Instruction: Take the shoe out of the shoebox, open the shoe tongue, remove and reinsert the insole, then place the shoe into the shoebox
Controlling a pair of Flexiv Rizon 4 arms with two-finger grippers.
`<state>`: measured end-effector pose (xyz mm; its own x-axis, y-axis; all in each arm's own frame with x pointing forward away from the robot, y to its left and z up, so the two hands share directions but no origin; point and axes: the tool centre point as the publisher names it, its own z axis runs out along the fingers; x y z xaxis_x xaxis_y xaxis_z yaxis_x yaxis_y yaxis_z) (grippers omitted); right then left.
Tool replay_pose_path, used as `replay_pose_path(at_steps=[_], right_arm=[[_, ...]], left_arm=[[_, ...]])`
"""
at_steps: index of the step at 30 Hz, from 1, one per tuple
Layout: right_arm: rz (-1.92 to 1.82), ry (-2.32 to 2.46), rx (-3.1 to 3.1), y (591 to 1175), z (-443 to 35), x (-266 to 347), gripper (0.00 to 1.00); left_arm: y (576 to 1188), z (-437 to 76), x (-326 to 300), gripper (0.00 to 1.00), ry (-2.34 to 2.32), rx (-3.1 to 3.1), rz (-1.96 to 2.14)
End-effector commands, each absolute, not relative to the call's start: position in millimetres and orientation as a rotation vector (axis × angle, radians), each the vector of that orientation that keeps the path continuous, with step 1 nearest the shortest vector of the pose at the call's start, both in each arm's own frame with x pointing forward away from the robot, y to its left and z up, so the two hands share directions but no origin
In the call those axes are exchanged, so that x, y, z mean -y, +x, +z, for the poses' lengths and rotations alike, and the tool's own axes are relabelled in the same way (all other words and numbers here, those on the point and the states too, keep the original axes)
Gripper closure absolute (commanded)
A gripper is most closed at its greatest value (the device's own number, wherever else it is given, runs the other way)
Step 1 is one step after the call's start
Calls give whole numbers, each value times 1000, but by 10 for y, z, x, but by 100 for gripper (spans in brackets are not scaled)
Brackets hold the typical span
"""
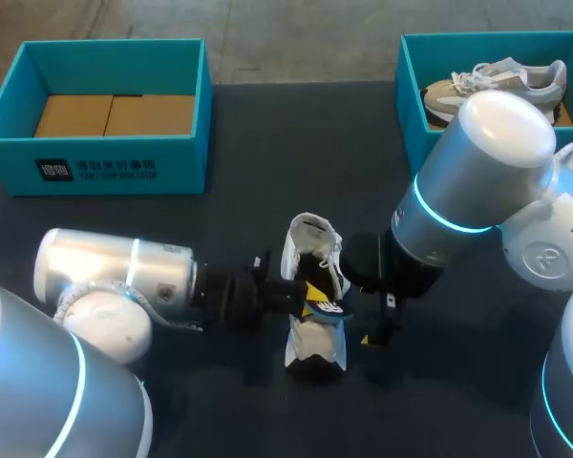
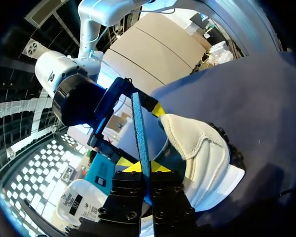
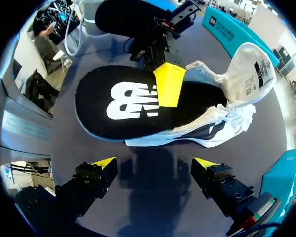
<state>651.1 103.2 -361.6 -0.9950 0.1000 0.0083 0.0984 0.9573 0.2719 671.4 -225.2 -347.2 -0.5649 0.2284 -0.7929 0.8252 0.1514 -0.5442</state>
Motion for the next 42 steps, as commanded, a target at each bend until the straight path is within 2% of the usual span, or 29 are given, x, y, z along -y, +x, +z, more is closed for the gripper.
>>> replay_pose_path(at_steps=[1, 7, 8, 9, 11, 21, 31, 34, 37, 42], right_arm=[[426, 159, -3100, 6499, -3630, -1046, 0], [426, 159, -3100, 6499, -3630, -1046, 0], [426, 159, -3100, 6499, -3630, -1046, 0], [426, 159, -3100, 6499, -3630, -1046, 0], [426, 159, -3100, 6499, -3630, -1046, 0], [426, 159, -3100, 6499, -3630, -1046, 0], [426, 159, -3100, 6499, -3630, -1046, 0], [426, 159, -3100, 6499, -3630, -1046, 0], [426, 159, -3100, 6499, -3630, -1046, 0], [426, 159, -3100, 6499, -3630, -1046, 0]], left_arm=[[6739, -3526, 2304, 100, 997, -1900, -1422], [6726, -3509, 2288, 100, 978, -1910, -1467], [6717, -3503, 2283, 97, 971, -1912, -1483], [6706, -3492, 2276, 84, 965, -1915, -1503], [6692, -3476, 2266, 79, 962, -1914, -1513], [6593, -3337, 2220, 87, 929, -1900, -1640], [6479, -3241, 2237, 78, 968, -1878, -1669], [6465, -3225, 2249, 84, 978, -1873, -1665], [6449, -3222, 2263, 100, 999, -1871, -1654], [6417, -3263, 2268, 100, 1055, -1850, -1606]])
